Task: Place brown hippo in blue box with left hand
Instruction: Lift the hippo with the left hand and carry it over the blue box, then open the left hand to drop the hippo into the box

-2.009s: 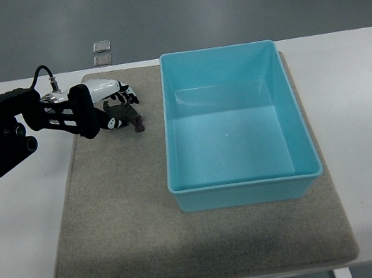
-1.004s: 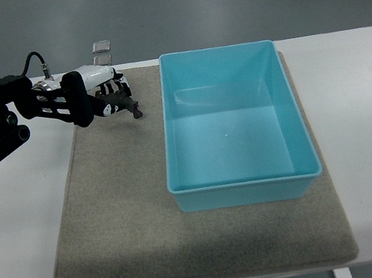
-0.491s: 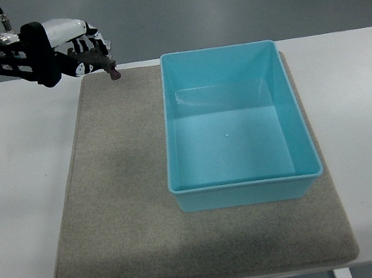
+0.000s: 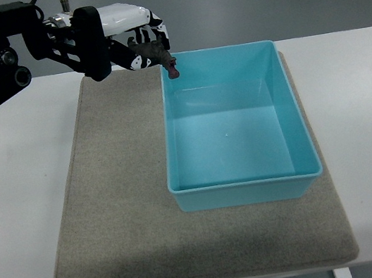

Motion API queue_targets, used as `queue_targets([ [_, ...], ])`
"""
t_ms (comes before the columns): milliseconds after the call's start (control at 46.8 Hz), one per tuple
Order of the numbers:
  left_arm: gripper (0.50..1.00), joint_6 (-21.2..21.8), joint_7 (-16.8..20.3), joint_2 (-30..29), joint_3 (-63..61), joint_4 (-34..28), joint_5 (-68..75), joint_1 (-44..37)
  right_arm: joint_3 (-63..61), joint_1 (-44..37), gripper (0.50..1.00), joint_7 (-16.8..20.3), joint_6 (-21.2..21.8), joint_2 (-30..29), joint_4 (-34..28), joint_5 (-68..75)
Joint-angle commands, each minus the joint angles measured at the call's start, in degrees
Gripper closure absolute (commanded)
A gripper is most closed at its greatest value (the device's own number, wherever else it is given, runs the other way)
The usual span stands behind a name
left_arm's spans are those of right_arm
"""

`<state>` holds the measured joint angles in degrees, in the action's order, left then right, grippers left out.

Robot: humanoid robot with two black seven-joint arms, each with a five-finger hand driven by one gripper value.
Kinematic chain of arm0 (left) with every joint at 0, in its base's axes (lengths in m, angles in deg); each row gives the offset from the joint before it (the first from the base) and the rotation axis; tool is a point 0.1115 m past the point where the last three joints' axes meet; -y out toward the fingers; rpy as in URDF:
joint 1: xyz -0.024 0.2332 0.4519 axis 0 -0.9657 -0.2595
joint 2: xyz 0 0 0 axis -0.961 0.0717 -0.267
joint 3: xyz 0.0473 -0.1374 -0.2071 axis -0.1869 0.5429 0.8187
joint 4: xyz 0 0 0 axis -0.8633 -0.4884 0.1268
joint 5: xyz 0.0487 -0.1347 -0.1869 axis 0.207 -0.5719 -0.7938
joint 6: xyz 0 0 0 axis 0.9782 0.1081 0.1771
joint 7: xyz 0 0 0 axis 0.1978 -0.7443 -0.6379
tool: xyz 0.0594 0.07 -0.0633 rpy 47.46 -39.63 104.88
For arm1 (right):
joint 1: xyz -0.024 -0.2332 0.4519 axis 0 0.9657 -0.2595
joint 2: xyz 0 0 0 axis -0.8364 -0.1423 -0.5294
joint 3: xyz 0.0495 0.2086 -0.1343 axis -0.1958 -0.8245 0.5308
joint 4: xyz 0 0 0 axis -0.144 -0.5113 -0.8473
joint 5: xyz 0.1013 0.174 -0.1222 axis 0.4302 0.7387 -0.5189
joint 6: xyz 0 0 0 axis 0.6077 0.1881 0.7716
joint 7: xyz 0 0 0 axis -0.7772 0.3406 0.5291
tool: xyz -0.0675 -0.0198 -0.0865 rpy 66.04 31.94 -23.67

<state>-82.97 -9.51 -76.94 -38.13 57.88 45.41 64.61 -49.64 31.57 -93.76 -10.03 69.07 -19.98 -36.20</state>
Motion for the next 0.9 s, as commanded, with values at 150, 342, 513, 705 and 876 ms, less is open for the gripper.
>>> queue_targets([
  [150,1.0,-0.1,-0.1,5.7,-0.1,-0.1,0.0,-2.3,0.0,0.0,0.564,0.0,0.0,0.0,0.0,0.0],
  [342,1.0,0.0,-0.2,8.9,-0.1,-0.7,0.0,-4.7,0.0,0.0,0.564,0.0,0.0,0.0,0.0,0.0],
  [513,1.0,0.2,-0.2,10.2,0.0,-0.7,0.0,-5.6,0.0,0.0,0.564,0.0,0.0,0.0,0.0,0.0],
  [705,0.86,0.0,-0.2,10.3,-0.1,-0.3,-0.1,-6.7,0.0,0.0,0.564,0.0,0.0,0.0,0.0,0.1],
  [876,0.542,0.1,-0.1,10.0,0.3,-0.2,-1.3,-6.7,0.0,0.0,0.564,0.0,0.0,0.0,0.0,0.0],
])
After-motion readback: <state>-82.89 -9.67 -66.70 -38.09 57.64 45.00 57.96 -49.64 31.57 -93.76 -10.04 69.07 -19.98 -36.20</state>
